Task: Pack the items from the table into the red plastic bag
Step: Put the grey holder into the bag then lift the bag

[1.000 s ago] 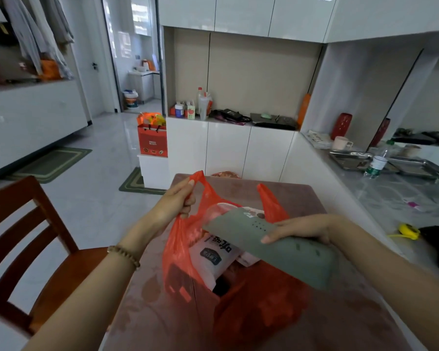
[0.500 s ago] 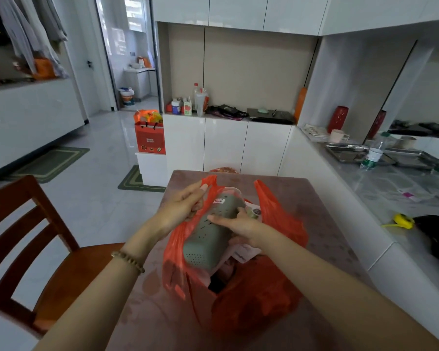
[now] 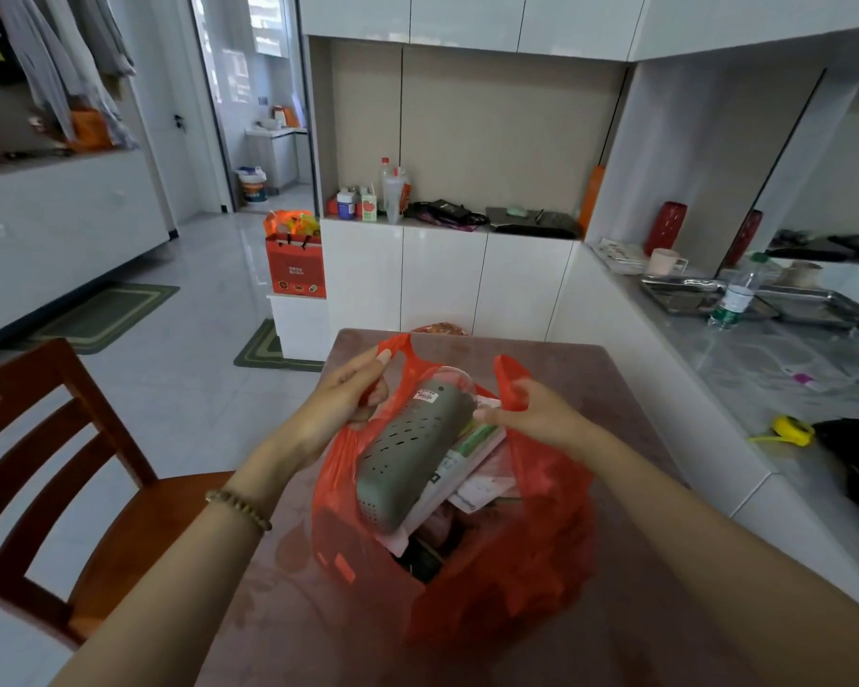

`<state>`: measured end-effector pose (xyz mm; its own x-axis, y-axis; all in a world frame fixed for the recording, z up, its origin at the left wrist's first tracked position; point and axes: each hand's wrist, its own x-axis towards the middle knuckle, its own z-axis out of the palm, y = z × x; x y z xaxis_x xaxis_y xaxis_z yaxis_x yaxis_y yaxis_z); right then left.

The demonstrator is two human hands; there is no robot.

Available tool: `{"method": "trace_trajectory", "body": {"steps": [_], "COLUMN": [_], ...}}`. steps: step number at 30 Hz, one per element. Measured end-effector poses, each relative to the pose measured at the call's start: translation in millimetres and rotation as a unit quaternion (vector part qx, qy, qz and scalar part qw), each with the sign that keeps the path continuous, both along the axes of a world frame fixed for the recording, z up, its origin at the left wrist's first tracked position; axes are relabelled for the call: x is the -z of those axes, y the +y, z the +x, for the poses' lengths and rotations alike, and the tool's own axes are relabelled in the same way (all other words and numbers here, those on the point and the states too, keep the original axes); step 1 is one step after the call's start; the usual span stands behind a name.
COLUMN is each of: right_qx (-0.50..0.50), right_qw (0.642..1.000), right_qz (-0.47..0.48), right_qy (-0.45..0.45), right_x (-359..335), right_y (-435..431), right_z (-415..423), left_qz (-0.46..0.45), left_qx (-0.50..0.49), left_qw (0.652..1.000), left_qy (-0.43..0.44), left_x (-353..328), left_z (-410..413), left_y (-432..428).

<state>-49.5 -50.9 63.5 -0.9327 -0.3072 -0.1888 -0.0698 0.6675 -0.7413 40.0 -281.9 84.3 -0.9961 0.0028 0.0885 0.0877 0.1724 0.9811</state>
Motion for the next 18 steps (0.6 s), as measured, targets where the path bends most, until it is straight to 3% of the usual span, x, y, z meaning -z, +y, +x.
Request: {"method": "trace_trajectory", "body": {"steps": [2, 6, 11, 14, 18], "right_qx": [-0.079, -0.006, 0.047, 0.096, 0.155], "right_qw": [0.987, 0.961, 0.941, 0.899, 0.884], "right_qz": [-0.1, -0.274, -0.329, -0.416, -0.412], "right_qy": [-0.093, -0.048, 0.056, 0.101, 0.157], "right_x": [-8, -64, -113, -120, -118], "right_y": [3, 19, 50, 73, 78], "right_z": [1, -14, -37, -47, -59], "left_qz": [0.023, 0.044, -0.003, 0.068, 0.115], "left_qx": [-0.01, -0.016, -0.021, -0.06, -0.075], "left_qw": [1.0, 0.999, 1.0, 0.996, 0.99], "left_qy": [-0.004, -0.006, -0.001, 0.007, 0.026], "left_x": [-2, -18, -58, -66, -63], "left_z": [-3, -14, -34, -43, -57], "left_y": [0, -1, -4, -19, -9]}}
